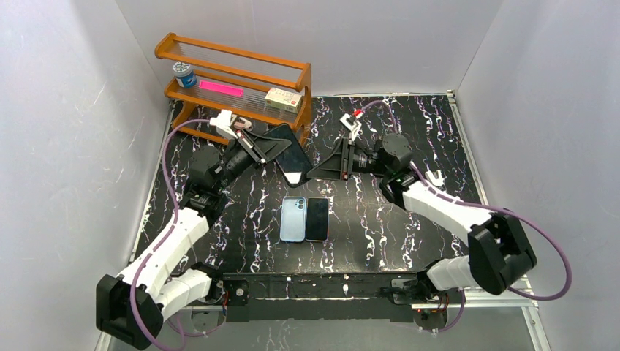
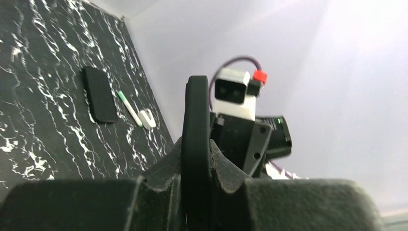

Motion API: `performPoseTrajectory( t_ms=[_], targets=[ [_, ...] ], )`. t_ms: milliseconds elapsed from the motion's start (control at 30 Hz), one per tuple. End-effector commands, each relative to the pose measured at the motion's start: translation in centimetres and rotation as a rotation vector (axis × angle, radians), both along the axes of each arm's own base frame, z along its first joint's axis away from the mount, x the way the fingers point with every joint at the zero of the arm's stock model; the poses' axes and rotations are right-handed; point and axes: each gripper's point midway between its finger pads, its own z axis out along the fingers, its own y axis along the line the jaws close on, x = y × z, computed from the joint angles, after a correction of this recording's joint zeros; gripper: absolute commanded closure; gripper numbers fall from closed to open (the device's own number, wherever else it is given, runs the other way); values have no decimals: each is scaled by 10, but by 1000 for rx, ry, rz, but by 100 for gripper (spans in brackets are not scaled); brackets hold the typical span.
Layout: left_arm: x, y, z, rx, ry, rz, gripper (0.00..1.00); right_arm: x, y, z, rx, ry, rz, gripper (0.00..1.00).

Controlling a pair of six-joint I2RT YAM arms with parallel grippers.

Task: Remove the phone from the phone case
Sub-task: Remove the phone case from the phone.

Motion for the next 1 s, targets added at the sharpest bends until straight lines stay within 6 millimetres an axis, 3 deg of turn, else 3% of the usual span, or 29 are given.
performPoseTrajectory(
  t_ms=[0, 133, 267, 667, 967],
  targets=[
    [19, 31, 15, -92, -5, 216, 100, 3, -10, 18, 76, -49, -140, 40],
    [23, 34, 12, -158, 39, 237, 100, 1, -9, 8, 89, -7, -183, 31],
    [25, 41, 12, -202, 60, 278, 100, -2, -2, 7, 115, 8, -215, 28],
    [24, 48, 20, -332, 115, 313, 100, -6, 32, 17, 188, -32, -216, 30],
    [20, 48, 16, -357, 141, 316, 100, 0, 38, 29, 224, -64, -231, 35]
  ],
)
